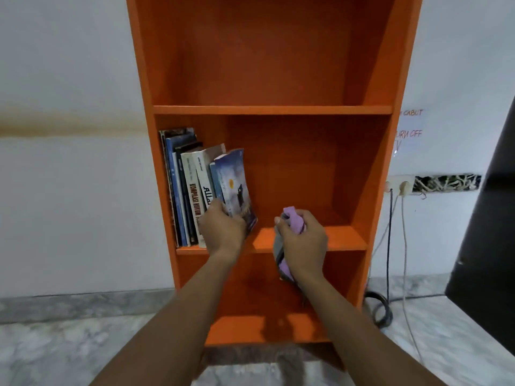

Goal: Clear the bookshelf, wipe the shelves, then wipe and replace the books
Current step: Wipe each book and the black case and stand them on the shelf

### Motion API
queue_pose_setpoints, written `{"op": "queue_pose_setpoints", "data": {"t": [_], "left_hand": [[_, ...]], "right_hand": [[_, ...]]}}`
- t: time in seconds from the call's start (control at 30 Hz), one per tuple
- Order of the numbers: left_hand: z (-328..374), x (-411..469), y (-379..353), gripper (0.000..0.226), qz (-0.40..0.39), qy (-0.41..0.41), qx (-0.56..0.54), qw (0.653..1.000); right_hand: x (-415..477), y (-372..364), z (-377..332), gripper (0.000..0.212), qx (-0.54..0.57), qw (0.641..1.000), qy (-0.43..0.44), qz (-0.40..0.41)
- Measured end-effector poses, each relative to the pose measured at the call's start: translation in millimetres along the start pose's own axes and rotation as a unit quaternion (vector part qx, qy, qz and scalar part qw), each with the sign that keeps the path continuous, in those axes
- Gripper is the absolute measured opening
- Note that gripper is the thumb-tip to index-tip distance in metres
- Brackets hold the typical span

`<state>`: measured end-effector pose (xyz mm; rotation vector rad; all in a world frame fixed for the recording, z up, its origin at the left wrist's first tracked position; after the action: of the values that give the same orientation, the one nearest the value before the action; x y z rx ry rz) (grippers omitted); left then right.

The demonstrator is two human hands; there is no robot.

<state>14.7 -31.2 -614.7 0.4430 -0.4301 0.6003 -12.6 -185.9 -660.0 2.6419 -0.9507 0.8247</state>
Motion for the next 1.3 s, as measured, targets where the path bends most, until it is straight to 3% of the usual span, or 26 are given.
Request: {"op": "queue_pose_setpoints", "data": {"t": [0.17, 0.43, 0.5, 0.6, 0.7, 0.83, 0.9, 0.97, 1.0, 1.1, 1.23, 1.3], "left_hand": [[-26.4, -0.5, -17.8, 0.015, 0.019, 0.04, 0.043, 0.998], [-47.4, -9.7, -6.3, 0.037, -0.002, 0.042, 0.066, 0.997], [-60.5, -28.1, 2.2, 0.032, -0.019, 0.034, 0.069, 0.997], [-106.1, -82.3, 14.5, 0.016, -0.106, 0.024, 0.097, 0.989], [-172.0, -142.9, 17.7, 0.018, -0.286, 0.02, 0.215, 0.933], [-243.9, -203.8, 6.5, 0.081, -0.557, 0.035, 0.315, 0.767], [-260.6, -220.4, -0.3, 0.087, -0.573, -0.015, 0.386, 0.723], [-261.3, -221.3, -0.7, 0.062, -0.493, -0.1, 0.452, 0.737], [-261.9, -221.0, -0.6, 0.044, -0.462, -0.134, 0.47, 0.74], [-271.6, -221.9, 7.8, 0.011, -0.45, -0.146, 0.464, 0.749], [-274.9, -223.0, 27.5, 0.015, -0.419, -0.036, 0.334, 0.844], [-264.4, -218.7, 39.1, 0.022, -0.376, 0.008, 0.249, 0.893]], "right_hand": [[-14.9, -6.8, 20.2, 0.01, 0.003, 0.999, -0.019, -0.034], [-36.9, -5.1, 27.4, 0.01, 0.009, 0.996, -0.051, -0.069], [-44.8, -0.7, 28.2, 0.014, 0.012, 0.994, -0.072, -0.076], [-79.9, 11.0, 41.5, 0.015, -0.006, 0.986, -0.129, -0.104], [-130.3, 22.5, 66.8, 0.019, -0.043, 0.964, -0.209, -0.156], [-186.3, 35.1, 106.8, 0.041, -0.086, 0.901, -0.384, -0.184], [-210.3, 43.9, 129.3, 0.049, -0.023, 0.854, -0.489, -0.177], [-232.4, 55.9, 143.9, 0.026, 0.041, 0.823, -0.542, -0.164], [-242.0, 63.9, 149.8, 0.024, 0.028, 0.815, -0.556, -0.16], [-255.2, 85.4, 166.3, 0.018, -0.044, 0.826, -0.541, -0.154], [-250.7, 103.1, 162.8, 0.02, -0.073, 0.827, -0.546, -0.116], [-243.4, 111.5, 156.9, 0.034, -0.065, 0.845, -0.52, -0.112]]}}
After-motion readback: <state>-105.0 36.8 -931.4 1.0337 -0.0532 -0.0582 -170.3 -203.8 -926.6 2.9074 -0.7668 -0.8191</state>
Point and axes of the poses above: each hand's wrist, its own x-axis towards the middle knuckle, its own y-axis out of the back of the hand, z = x × y, the point moved 2 cm from there along x, towards the middle knuckle, and after that the axes turned 3 degrees about z, right-handed, at the moved point
